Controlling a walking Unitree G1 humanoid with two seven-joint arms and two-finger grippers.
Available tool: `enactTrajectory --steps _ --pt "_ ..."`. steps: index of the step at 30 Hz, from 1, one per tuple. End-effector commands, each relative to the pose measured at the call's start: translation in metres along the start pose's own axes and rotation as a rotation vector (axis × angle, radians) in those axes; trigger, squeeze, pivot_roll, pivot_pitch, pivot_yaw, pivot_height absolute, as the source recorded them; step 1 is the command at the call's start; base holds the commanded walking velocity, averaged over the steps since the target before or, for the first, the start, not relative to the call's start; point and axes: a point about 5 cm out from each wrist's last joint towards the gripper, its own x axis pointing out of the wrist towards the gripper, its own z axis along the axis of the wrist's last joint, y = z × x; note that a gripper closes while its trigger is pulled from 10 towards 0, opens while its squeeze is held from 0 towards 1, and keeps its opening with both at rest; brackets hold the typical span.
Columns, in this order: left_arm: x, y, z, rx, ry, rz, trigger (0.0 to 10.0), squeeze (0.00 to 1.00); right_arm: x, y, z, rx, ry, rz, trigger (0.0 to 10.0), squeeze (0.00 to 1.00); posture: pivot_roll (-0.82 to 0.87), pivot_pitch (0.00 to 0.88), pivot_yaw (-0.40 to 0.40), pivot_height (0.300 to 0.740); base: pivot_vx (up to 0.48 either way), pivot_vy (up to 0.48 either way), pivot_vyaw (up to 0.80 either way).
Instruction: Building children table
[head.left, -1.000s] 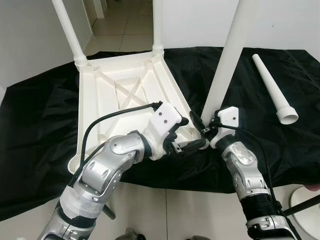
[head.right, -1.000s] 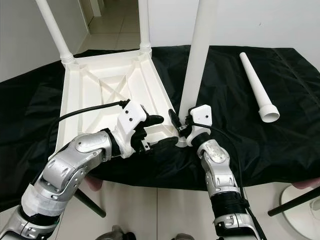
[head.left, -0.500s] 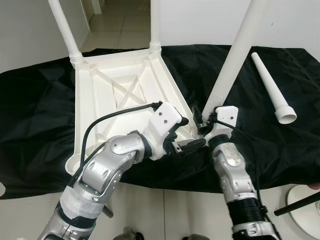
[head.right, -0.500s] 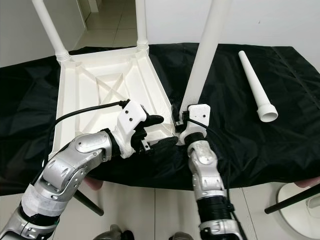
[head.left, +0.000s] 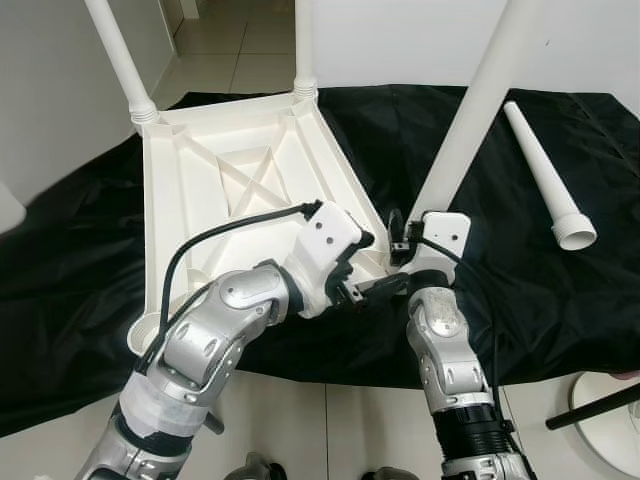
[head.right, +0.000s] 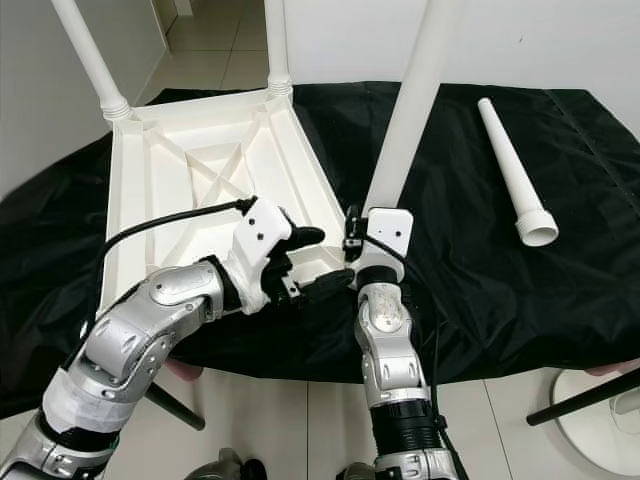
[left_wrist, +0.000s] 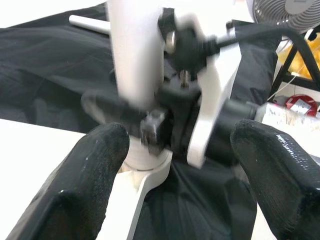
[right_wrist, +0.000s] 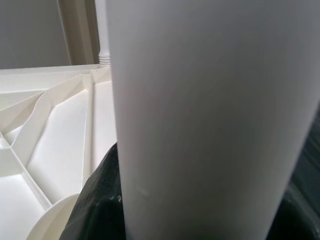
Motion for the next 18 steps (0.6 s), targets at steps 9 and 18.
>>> enactTrajectory --steps 9,18 --pt "0.0 0.003 0.001 0.01 -0.004 0.028 10.0 0.0 -0.01 0.001 -0.024 -0.041 0.103 0.032 10.0 0.0 -0.04 0.007 0.061 0.74 0.0 0.0 0.0" --pt "-0.001 0.005 0.001 0.018 -0.002 0.036 10.0 0.0 -0.013 -0.01 -0.037 -0.041 0.14 0.023 10.0 0.0 -0.03 0.017 0.064 0.74 0.0 0.0 0.0"
